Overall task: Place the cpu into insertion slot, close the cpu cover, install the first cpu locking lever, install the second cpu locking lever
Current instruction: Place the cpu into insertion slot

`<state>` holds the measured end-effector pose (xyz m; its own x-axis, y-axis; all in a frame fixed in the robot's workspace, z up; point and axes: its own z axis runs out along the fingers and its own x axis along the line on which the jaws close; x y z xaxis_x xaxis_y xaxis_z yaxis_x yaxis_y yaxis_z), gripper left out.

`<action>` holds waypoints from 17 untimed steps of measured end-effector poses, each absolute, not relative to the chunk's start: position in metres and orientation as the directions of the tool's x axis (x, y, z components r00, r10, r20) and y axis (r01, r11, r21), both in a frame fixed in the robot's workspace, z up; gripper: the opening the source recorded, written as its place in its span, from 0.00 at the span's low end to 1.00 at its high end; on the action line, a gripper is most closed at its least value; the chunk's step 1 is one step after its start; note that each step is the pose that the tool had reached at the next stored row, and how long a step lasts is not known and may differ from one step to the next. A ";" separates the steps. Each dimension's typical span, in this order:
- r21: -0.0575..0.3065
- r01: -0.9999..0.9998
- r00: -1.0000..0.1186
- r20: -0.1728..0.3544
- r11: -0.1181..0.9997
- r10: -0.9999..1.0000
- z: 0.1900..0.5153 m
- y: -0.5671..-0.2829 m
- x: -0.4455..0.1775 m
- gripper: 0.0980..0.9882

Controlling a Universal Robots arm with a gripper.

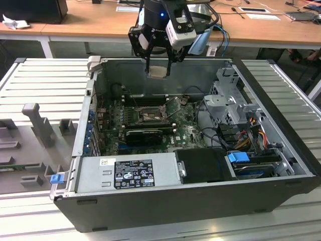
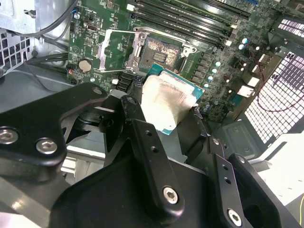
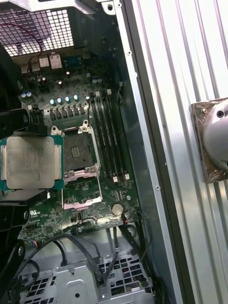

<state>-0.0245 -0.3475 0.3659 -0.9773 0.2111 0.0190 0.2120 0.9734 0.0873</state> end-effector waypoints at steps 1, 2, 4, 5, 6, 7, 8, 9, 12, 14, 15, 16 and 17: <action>0.087 0.214 -0.977 0.019 0.973 0.213 0.366 -0.348 -0.024 0.49; 0.087 0.216 -0.976 0.019 0.973 0.215 0.366 -0.348 -0.024 0.49; 0.087 0.219 -0.976 0.019 0.972 0.218 0.366 -0.348 -0.024 0.49; 0.087 0.221 -0.975 0.019 0.971 0.220 0.366 -0.348 -0.024 0.49; 0.087 0.223 -0.975 0.019 0.971 0.222 0.366 -0.348 -0.024 0.49; 0.087 0.226 -0.974 0.019 0.970 0.225 0.366 -0.348 -0.024 0.49; 0.087 0.229 -0.973 0.019 0.970 0.228 0.365 -0.348 -0.024 0.49; 0.087 0.232 -0.973 0.019 0.969 0.231 0.365 -0.347 -0.024 0.49; 0.087 0.238 -0.971 0.019 0.967 0.238 0.365 -0.347 -0.024 0.49; 0.087 0.242 -0.970 0.019 0.966 0.242 0.365 -0.348 -0.024 0.49; 0.087 0.244 -0.970 0.019 0.966 0.243 0.365 -0.348 -0.024 0.49; 0.087 0.246 -0.969 0.019 0.965 0.245 0.365 -0.348 -0.024 0.49; 0.087 0.247 -0.969 0.019 0.965 0.247 0.365 -0.348 -0.024 0.49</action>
<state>-0.0245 -0.3475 0.3647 -0.9689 0.2467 0.0191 0.2474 0.9650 0.0872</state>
